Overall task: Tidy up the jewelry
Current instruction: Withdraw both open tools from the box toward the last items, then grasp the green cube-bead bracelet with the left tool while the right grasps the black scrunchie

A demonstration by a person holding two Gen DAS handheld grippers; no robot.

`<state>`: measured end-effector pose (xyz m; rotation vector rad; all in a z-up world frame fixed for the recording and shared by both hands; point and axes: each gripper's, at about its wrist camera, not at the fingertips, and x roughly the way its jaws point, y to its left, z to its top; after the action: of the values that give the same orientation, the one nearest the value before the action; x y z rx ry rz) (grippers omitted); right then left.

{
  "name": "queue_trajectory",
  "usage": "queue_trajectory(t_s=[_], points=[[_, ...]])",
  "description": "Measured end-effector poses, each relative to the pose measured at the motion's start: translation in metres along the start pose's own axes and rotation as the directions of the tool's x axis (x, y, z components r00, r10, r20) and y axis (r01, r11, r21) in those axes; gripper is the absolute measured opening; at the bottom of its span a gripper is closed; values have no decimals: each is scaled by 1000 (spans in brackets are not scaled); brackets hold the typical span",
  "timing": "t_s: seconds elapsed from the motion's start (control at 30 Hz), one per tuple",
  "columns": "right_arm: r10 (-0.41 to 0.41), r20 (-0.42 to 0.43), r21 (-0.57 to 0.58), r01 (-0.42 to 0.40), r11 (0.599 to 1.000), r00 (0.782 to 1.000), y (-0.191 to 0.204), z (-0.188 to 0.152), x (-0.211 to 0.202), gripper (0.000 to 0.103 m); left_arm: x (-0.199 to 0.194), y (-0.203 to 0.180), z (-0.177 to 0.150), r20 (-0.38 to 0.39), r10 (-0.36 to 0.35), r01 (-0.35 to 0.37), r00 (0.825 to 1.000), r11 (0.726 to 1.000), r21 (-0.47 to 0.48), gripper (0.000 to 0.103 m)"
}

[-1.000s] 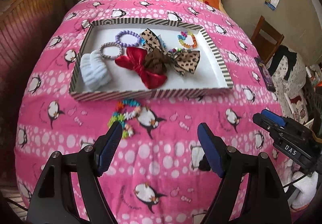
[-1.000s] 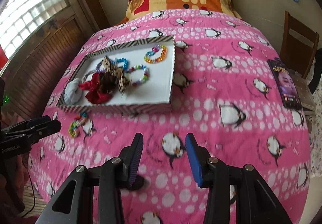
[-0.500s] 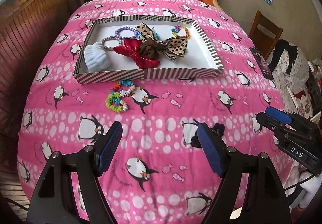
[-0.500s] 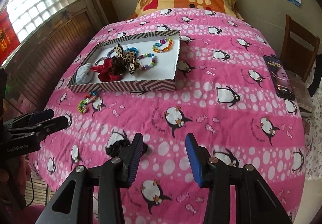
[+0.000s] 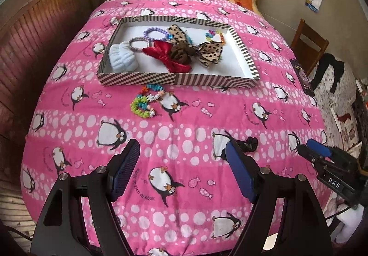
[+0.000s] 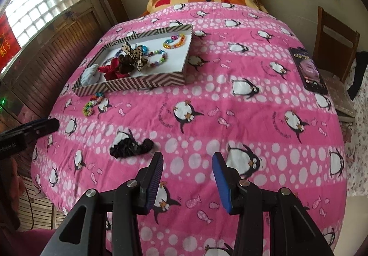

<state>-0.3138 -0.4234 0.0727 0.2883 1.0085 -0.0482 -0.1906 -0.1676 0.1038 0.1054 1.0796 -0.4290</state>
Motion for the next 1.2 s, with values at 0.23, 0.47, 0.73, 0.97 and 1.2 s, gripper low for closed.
queue_trajectory(t_s=[0.23, 0.47, 0.73, 0.97, 1.2], points=[[54, -37, -9, -54, 998, 998, 6, -7, 14, 42, 9, 19, -6, -34, 20, -23, 999, 996, -83, 78], [166, -97, 22, -165, 986, 981, 23, 0, 49, 42, 16, 44, -15, -53, 42, -51, 998, 985, -167, 78], [202, -127, 30, -200, 979, 971, 45, 15, 75, 42, 35, 68, 6, -33, 60, -66, 998, 974, -215, 78], [188, -148, 32, -186, 982, 971, 51, 21, 86, 42, 60, 73, 31, -29, 106, -110, 994, 979, -170, 78], [168, -161, 42, -164, 986, 972, 53, 23, 92, 42, 86, 68, 44, -51, 125, -129, 991, 987, -96, 78]])
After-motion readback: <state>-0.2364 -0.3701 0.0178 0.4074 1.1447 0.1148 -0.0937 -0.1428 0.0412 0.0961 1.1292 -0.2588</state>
